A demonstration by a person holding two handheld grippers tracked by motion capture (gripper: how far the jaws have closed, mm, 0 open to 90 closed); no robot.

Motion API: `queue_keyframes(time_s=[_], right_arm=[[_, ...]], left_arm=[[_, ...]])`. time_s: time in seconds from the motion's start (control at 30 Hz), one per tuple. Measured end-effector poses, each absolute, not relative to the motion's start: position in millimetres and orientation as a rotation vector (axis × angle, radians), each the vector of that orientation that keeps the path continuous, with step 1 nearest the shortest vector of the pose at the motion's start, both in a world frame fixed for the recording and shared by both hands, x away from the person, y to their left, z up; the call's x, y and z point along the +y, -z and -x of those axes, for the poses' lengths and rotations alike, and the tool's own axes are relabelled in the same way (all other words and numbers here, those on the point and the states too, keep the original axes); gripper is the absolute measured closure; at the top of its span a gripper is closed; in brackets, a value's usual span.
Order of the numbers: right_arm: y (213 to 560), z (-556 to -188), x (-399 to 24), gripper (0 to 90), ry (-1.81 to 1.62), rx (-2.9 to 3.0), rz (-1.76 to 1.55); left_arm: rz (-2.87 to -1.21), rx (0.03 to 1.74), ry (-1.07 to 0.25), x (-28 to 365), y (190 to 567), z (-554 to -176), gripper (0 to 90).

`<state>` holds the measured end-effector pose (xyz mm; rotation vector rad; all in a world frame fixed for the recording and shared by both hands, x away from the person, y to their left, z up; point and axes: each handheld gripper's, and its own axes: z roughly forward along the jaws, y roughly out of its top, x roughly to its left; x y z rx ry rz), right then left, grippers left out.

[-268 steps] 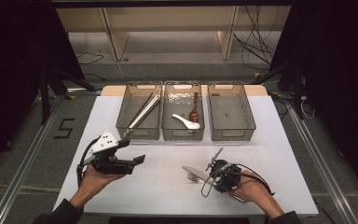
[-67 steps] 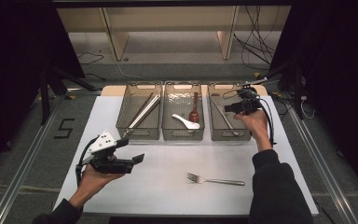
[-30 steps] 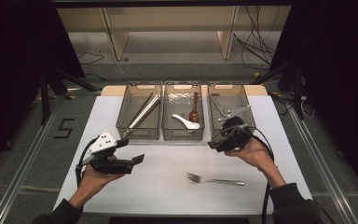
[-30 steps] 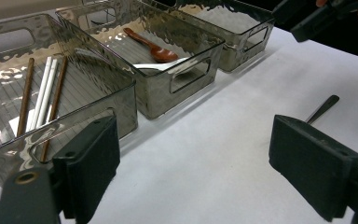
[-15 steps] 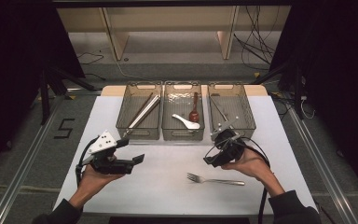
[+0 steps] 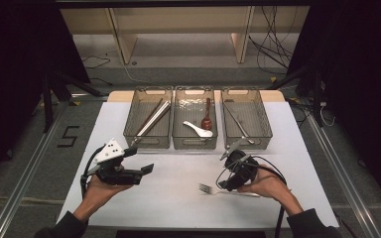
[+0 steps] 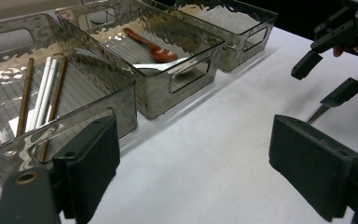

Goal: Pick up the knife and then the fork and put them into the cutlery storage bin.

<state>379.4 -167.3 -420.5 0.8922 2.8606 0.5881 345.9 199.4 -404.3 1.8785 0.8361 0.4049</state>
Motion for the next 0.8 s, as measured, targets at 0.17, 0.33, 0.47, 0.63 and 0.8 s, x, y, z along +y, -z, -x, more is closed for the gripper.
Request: queue_keyframes(time_s=[0.17,0.33,0.47,0.63,0.8], right_arm=[[426,-377,-168,37.5,-0.533,2.883,-0.896],[431,-376,-167,43.2,-0.466,2.896,-0.901],[436,-375,-166,47.7,-0.426,2.919,-0.885],[440,-373,-165,53.1,-0.382,2.938,-0.869],[445,-373,-165,58.1,-0.339,2.956,-0.848]], left_arm=[[-1.88,0.835,-0.405,199,404,-346,15.7],[-1.883,0.833,-0.405,199,404,-346,15.7],[-1.882,0.833,-0.405,199,404,-346,15.7],[-1.89,0.827,-0.407,199,404,-346,15.7],[-1.89,0.827,-0.407,199,404,-346,15.7]])
